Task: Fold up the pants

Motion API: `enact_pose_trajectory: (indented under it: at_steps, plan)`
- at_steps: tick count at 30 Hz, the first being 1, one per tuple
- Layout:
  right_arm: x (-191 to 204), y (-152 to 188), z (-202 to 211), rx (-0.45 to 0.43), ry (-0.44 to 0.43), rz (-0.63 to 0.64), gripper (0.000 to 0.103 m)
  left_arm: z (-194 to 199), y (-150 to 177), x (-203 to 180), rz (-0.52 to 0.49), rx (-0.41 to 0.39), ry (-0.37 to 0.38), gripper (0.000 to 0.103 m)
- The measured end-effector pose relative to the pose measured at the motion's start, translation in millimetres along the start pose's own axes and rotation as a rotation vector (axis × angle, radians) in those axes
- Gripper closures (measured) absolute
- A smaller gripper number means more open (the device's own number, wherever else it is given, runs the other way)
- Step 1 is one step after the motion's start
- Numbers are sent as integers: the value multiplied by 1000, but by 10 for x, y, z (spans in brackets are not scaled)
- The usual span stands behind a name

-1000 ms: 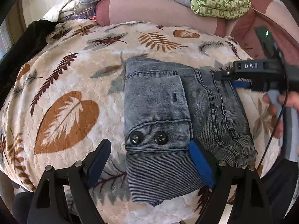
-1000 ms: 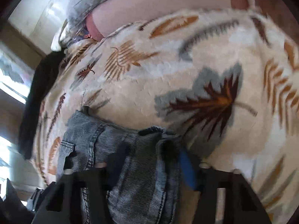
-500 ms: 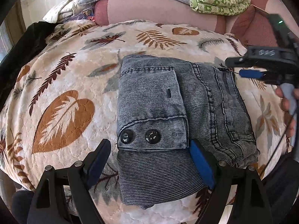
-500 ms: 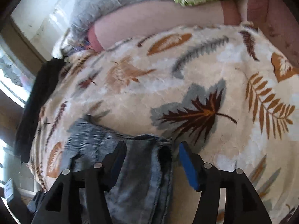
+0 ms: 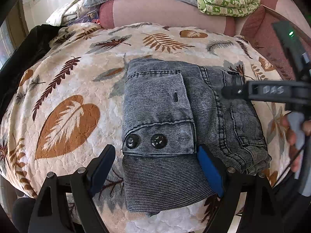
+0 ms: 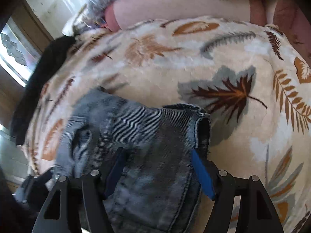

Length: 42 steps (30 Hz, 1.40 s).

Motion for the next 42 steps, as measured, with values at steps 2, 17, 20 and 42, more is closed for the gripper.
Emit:
enact_pose_trajectory:
  at_steps: [2, 17, 20, 42]
  plan:
    - [-22, 11, -49, 5, -7, -5, 30, -1, -1, -2, -2, -1, 0, 17]
    - [-93, -8, 249, -16, -46, -68, 27, 86, -46, 37, 13, -15, 31, 17]
    - [-27, 196, 589, -49, -129, -103, 27, 211, -82, 126, 47, -53, 57, 17]
    - [310, 894, 762, -47, -581, -417, 26, 114, -23, 474, 61, -23, -2, 17]
Point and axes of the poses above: each gripper's, at about its wrist camera, not at the fingertips, and z roughly against the way its jaws point, x to its left, y to its underside, the point moved 6 cm from there along -z, roughly the way its jaws point, and after that the axes turned 8 degrees about z, right-handed, at the moved point
